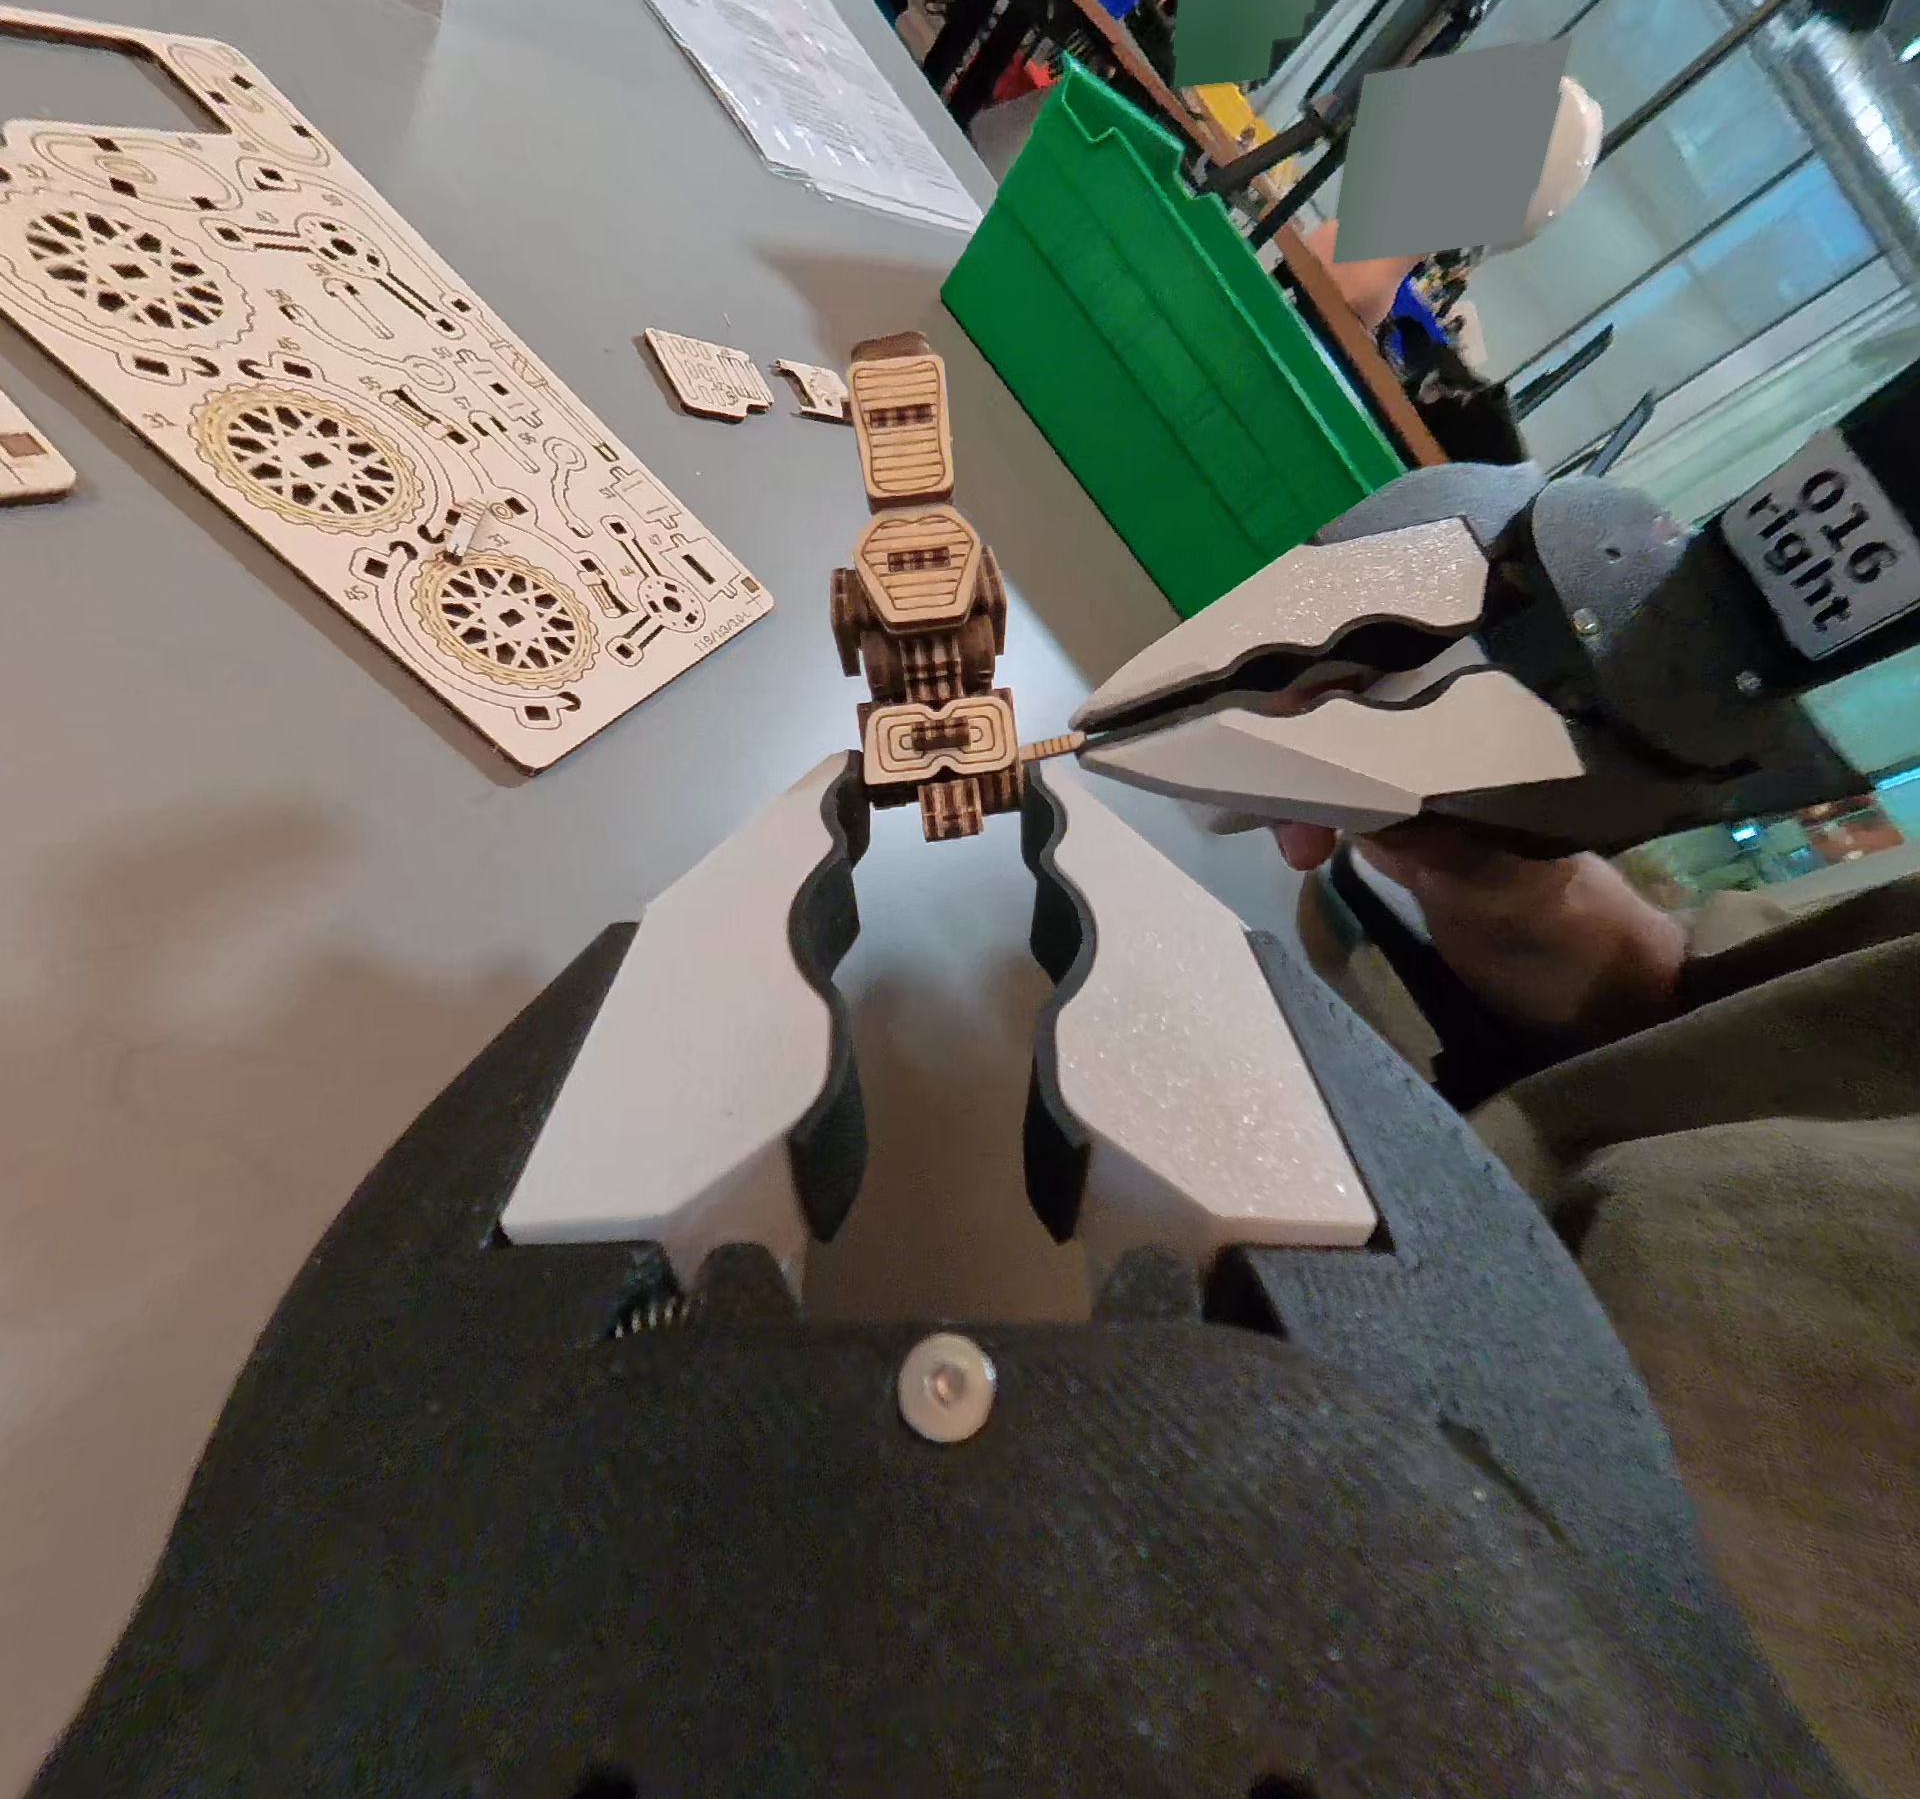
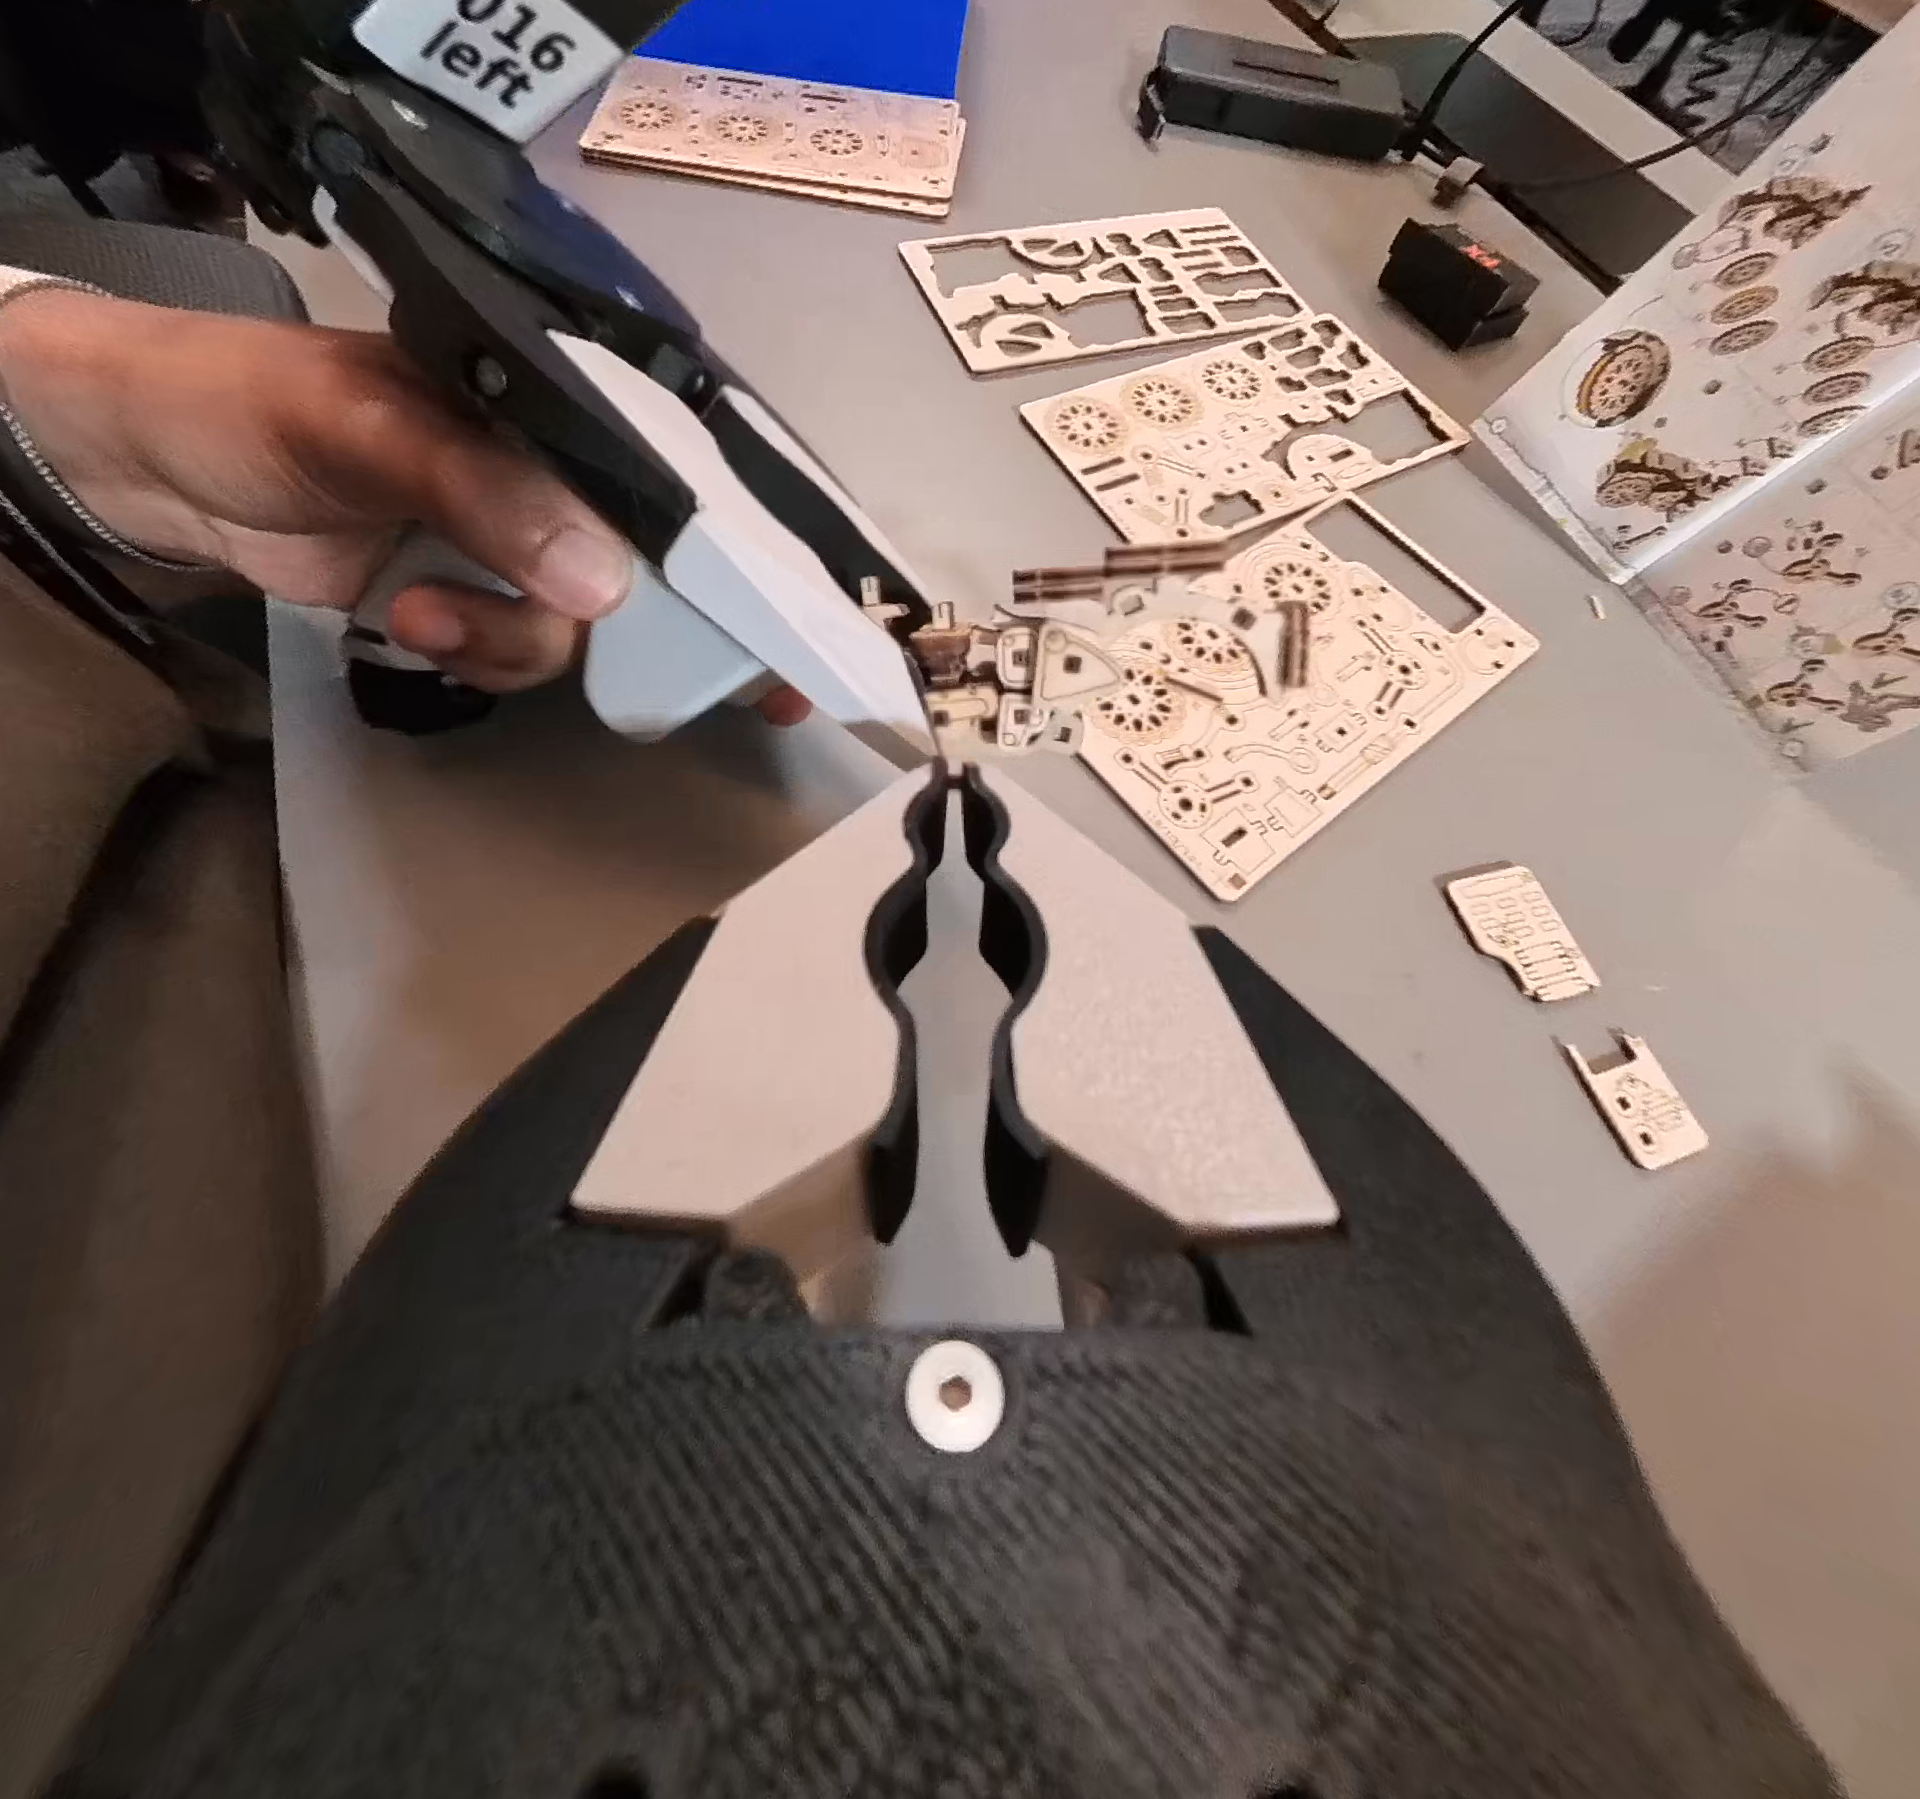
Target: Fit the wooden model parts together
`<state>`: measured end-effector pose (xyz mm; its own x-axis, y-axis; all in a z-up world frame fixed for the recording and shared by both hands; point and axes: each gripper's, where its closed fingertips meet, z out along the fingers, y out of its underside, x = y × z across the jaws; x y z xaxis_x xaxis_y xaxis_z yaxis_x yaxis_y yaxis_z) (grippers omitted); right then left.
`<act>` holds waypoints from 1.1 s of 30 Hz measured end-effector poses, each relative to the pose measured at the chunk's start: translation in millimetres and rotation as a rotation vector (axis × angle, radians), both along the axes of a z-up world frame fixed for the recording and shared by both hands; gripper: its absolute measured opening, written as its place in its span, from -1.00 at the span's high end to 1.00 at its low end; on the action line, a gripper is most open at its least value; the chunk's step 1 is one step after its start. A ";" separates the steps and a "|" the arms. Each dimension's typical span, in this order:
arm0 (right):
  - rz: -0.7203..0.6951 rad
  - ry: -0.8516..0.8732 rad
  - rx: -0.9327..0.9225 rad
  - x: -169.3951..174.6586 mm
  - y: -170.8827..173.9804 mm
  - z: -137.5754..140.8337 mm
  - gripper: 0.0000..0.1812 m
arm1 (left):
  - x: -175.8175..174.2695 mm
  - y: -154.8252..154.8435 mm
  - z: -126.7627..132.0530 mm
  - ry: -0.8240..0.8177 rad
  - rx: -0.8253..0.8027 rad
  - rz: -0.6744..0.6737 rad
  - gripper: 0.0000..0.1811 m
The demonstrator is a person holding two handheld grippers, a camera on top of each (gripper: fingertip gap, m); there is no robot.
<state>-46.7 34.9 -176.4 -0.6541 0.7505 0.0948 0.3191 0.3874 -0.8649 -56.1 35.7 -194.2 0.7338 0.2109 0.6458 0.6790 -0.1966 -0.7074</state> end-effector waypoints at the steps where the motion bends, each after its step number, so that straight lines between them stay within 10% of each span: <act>1: -0.008 0.006 0.003 -0.9 2.2 1.0 1.00 | -0.2 -0.2 1.7 -0.042 0.022 0.000 0.71; 11: -0.002 0.084 -0.063 -1.2 0.1 18.8 1.00 | 4.9 -0.8 13.0 -0.492 0.244 -0.053 0.72; 33: 0.005 -0.041 -0.085 2.2 -2.0 5.7 1.00 | 17.0 2.8 0.8 -0.241 0.091 -0.096 0.71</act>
<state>-44.5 32.9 -170.7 -0.6596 0.7516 0.0034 0.3536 0.3143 -0.8810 -39.2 38.5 -193.5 0.5708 0.0803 0.8172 0.8110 -0.2111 -0.5457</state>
